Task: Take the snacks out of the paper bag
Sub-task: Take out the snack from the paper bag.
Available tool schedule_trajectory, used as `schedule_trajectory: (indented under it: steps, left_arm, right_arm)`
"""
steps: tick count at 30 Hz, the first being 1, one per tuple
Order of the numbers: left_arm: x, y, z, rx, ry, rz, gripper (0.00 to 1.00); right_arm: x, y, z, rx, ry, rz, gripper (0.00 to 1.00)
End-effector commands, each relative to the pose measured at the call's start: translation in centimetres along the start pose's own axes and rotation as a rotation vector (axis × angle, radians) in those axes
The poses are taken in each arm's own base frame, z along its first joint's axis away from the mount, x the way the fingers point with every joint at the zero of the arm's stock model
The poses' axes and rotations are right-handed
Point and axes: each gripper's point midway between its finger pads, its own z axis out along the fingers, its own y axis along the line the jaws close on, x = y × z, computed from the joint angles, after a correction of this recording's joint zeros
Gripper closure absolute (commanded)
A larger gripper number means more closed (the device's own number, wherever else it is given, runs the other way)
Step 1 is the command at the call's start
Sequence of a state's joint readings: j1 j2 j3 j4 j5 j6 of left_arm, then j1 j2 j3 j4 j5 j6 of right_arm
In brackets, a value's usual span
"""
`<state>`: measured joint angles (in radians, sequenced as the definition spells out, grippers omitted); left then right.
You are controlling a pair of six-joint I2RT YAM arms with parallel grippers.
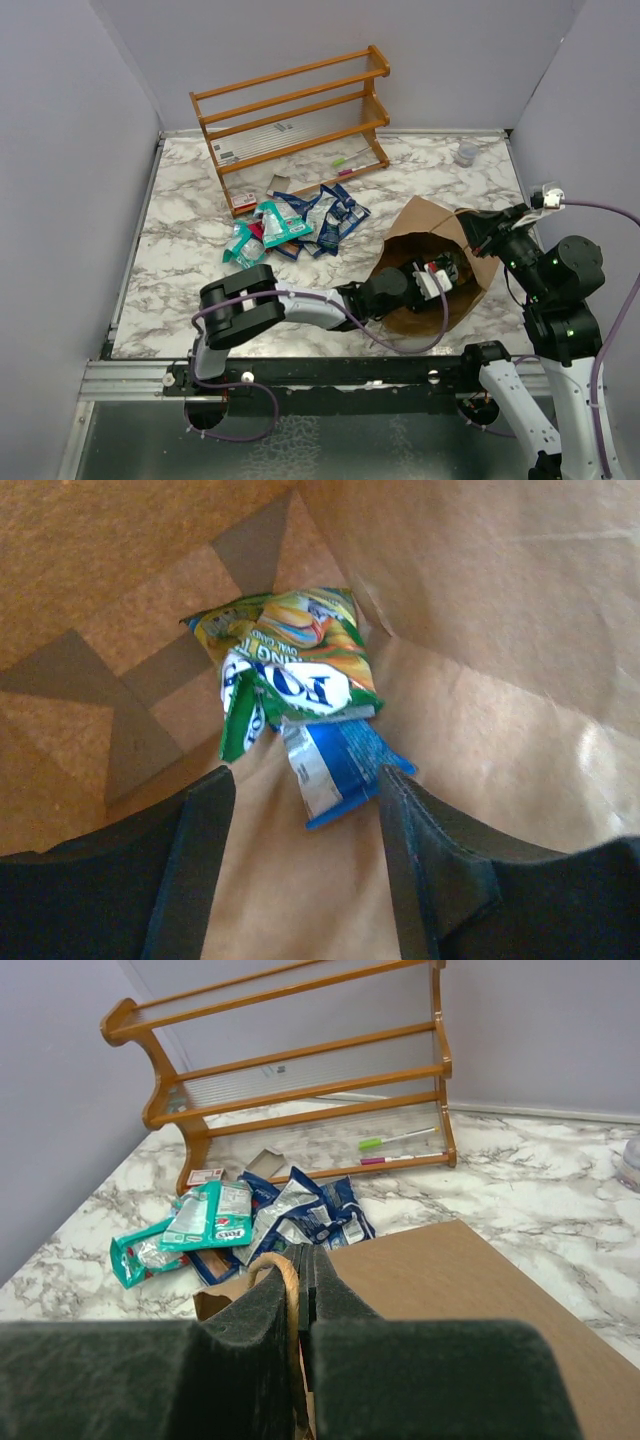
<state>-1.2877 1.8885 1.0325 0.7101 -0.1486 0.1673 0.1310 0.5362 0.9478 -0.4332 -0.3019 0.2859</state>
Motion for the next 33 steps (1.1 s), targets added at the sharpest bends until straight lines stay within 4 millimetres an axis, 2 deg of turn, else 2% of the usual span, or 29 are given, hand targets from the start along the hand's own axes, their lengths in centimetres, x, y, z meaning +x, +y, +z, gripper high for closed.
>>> schedule_trajectory:
  steps: [1, 7, 12, 14, 15, 17, 22, 25, 28, 31, 33]
  left_arm:
    - [-0.1, -0.2, 2.7, 0.017, -0.029, -0.052, 0.35]
    - [-0.4, 1.9, 5.3, -0.077, -0.032, -0.041, 0.22]
    - [0.7, 3.4, 7.1, -0.166, -0.017, -0.001, 0.15]
    - [1.6, 3.5, 7.6, -0.175, -0.002, 0.010, 0.11]
    - [1.0, 3.6, 8.2, -0.171, -0.014, 0.007, 0.10]
    - [1.4, 3.2, 9.0, -0.145, -0.009, 0.007, 0.08]
    - [3.7, 3.5, 10.6, -0.125, 0.048, -0.013, 0.08]
    - [4.8, 3.9, 10.9, -0.120, 0.075, -0.012, 0.14]
    - [5.5, 4.1, 10.9, -0.109, 0.098, -0.009, 0.26]
    - [5.9, 4.4, 10.7, -0.105, 0.114, -0.009, 0.45]
    - [6.0, 4.8, 10.5, -0.112, 0.125, -0.009, 0.61]
  right_arm:
    - [-1.3, 1.1, -0.2, -0.057, -0.048, -0.033, 0.98]
    - [-1.3, 1.3, -0.1, -0.066, -0.038, -0.033, 0.98]
    - [-2.0, 1.3, -0.2, -0.062, -0.045, -0.045, 0.98]
    - [-2.1, 1.3, -0.2, -0.060, -0.042, -0.048, 0.98]
    - [-2.1, 1.3, -0.2, -0.061, -0.043, -0.048, 0.98]
    - [-2.1, 1.4, -0.2, -0.062, -0.044, -0.048, 0.98]
    - [-1.9, 1.3, -0.2, -0.061, -0.040, -0.043, 0.98]
    - [-1.8, 1.3, -0.2, -0.061, -0.038, -0.043, 0.98]
    - [-1.8, 1.1, -0.2, -0.051, -0.040, -0.044, 0.98]
    - [-1.6, 0.9, -0.2, -0.040, -0.038, -0.045, 0.98]
    - [-1.6, 0.8, -0.3, -0.035, -0.038, -0.049, 0.98]
